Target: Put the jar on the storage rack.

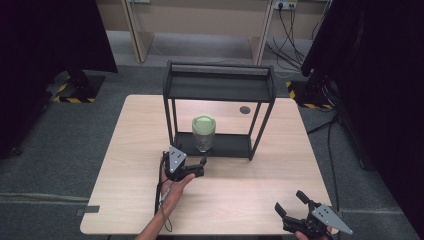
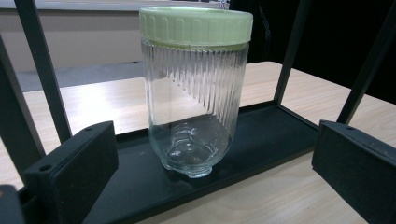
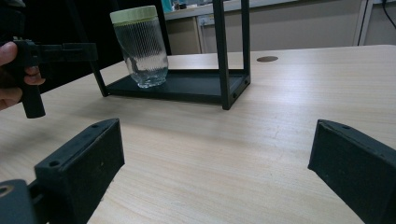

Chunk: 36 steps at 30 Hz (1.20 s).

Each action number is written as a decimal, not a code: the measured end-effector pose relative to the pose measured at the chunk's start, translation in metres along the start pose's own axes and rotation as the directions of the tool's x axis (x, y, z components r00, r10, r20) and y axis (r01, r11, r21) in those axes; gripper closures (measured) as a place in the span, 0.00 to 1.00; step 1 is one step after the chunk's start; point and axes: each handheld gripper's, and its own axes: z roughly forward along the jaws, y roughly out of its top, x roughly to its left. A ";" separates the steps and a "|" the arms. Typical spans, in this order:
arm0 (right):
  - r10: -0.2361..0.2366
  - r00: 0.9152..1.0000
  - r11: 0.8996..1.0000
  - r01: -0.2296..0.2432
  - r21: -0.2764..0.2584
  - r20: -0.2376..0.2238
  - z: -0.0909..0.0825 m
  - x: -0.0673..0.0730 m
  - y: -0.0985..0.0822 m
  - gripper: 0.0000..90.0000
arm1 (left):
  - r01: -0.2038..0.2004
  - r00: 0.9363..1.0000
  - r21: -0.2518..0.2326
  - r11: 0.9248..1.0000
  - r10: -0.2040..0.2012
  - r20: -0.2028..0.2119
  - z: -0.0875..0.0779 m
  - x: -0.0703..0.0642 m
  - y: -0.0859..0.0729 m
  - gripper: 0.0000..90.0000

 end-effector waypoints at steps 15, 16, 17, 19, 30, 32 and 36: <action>-0.001 1.000 1.000 0.001 0.001 -0.002 0.000 0.000 0.000 0.04 | -0.014 1.000 -0.004 1.000 0.014 0.020 -0.008 -0.005 -0.003 0.00; 0.000 1.000 1.000 0.000 0.001 -0.001 0.000 0.000 0.000 0.04 | -0.017 1.000 -0.003 1.000 0.017 0.021 -0.009 -0.005 -0.003 0.00; 0.000 1.000 1.000 0.000 0.001 -0.001 0.000 0.000 0.000 0.04 | -0.017 1.000 -0.001 1.000 0.017 0.024 -0.010 -0.005 -0.005 0.00; -0.001 1.000 1.000 0.001 0.001 -0.002 0.000 0.000 0.000 0.04 | -0.017 1.000 0.000 1.000 0.017 0.024 -0.011 -0.005 -0.005 0.00; 0.000 1.000 1.000 0.000 0.002 -0.002 0.001 0.001 0.000 0.04 | -0.014 0.999 -0.009 1.000 0.014 0.031 -0.017 -0.005 -0.006 0.00; 0.000 1.000 1.000 0.000 0.001 -0.003 0.001 0.001 0.000 0.04 | -0.013 0.999 -0.013 1.000 0.014 0.036 -0.018 -0.006 -0.006 0.00; 0.001 1.000 1.000 -0.001 0.001 -0.003 0.000 0.001 0.000 0.04 | -0.008 0.999 -0.021 1.000 0.009 0.045 -0.023 -0.008 -0.006 0.00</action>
